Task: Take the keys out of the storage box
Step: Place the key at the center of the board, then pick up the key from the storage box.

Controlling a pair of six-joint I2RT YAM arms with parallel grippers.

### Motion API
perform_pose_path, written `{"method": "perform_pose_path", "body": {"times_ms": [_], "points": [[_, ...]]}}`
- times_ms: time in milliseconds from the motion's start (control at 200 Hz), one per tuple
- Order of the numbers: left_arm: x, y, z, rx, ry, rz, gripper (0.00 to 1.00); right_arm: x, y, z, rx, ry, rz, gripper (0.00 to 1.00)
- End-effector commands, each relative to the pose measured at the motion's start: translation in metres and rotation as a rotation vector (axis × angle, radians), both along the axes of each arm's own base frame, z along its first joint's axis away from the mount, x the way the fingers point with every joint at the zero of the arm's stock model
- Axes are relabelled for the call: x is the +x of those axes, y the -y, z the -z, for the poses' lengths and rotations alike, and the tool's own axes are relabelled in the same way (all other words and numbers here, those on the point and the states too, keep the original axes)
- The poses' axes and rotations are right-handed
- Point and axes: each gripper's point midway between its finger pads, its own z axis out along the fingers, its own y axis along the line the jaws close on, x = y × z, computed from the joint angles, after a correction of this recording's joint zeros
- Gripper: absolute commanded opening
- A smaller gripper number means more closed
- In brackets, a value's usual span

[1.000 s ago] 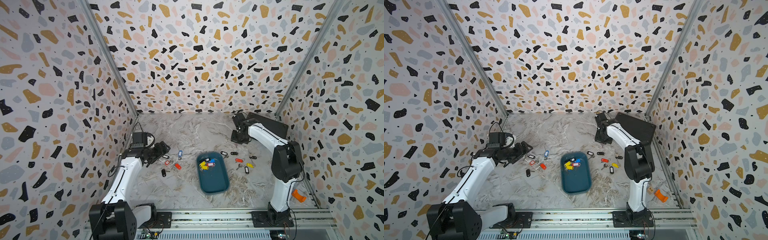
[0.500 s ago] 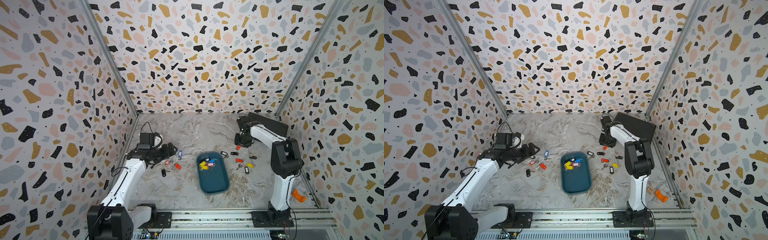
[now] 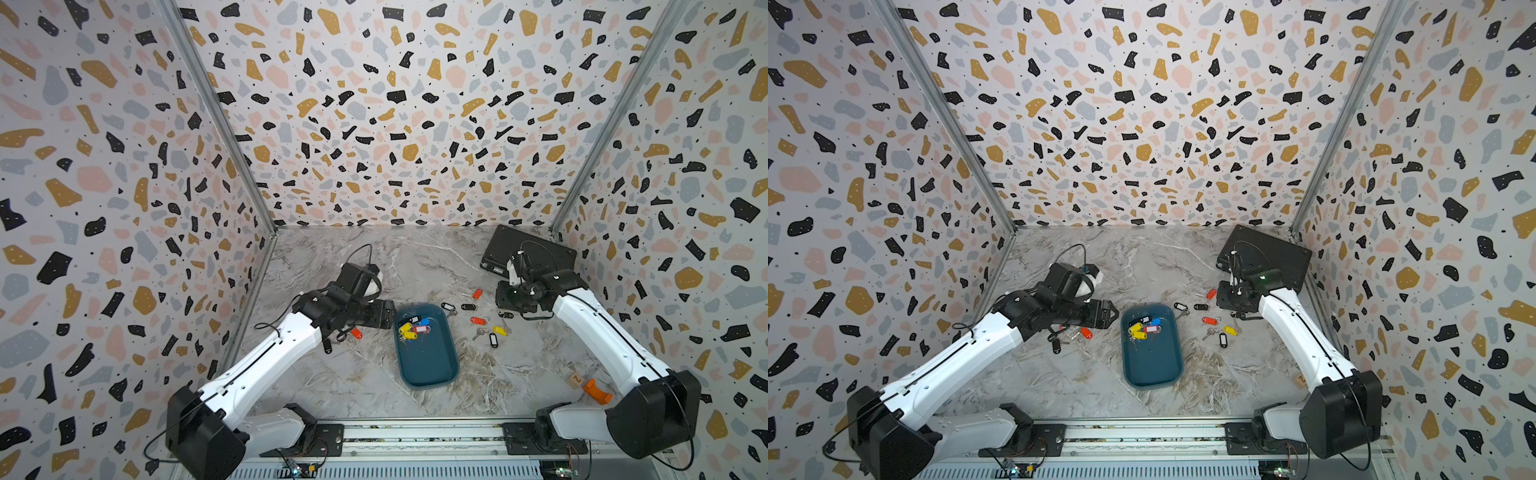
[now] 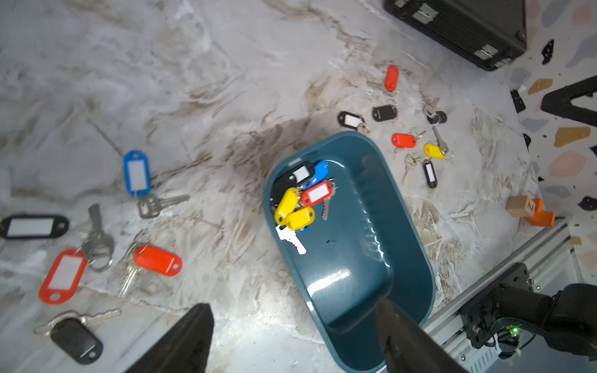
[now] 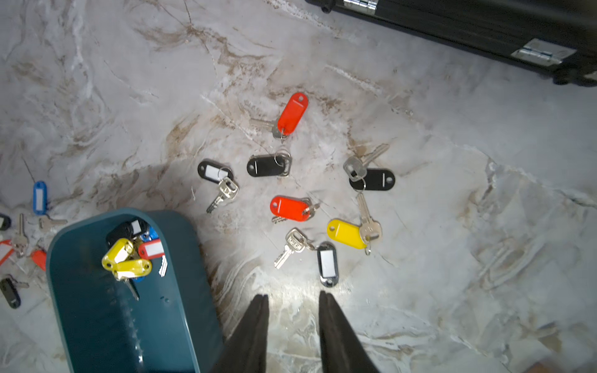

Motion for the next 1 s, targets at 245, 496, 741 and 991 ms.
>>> {"method": "perform_pose_path", "body": {"times_ms": [245,496,741,991], "points": [[-0.006,0.076,0.042,0.412,0.018,0.433,0.69,-0.034,0.010,-0.005,-0.010,-0.013,-0.016,0.26],[-0.003,0.106,0.076,0.474,0.036,0.482,0.60,-0.039,0.012,0.004,-0.011,-0.025,-0.007,0.25],[0.001,0.126,0.107,0.510,0.010,0.507,0.51,-0.040,0.013,0.008,-0.017,-0.030,-0.005,0.23],[0.012,0.135,0.130,0.565,-0.013,0.505,0.48,-0.042,0.012,0.013,-0.007,-0.045,-0.006,0.22]]}}
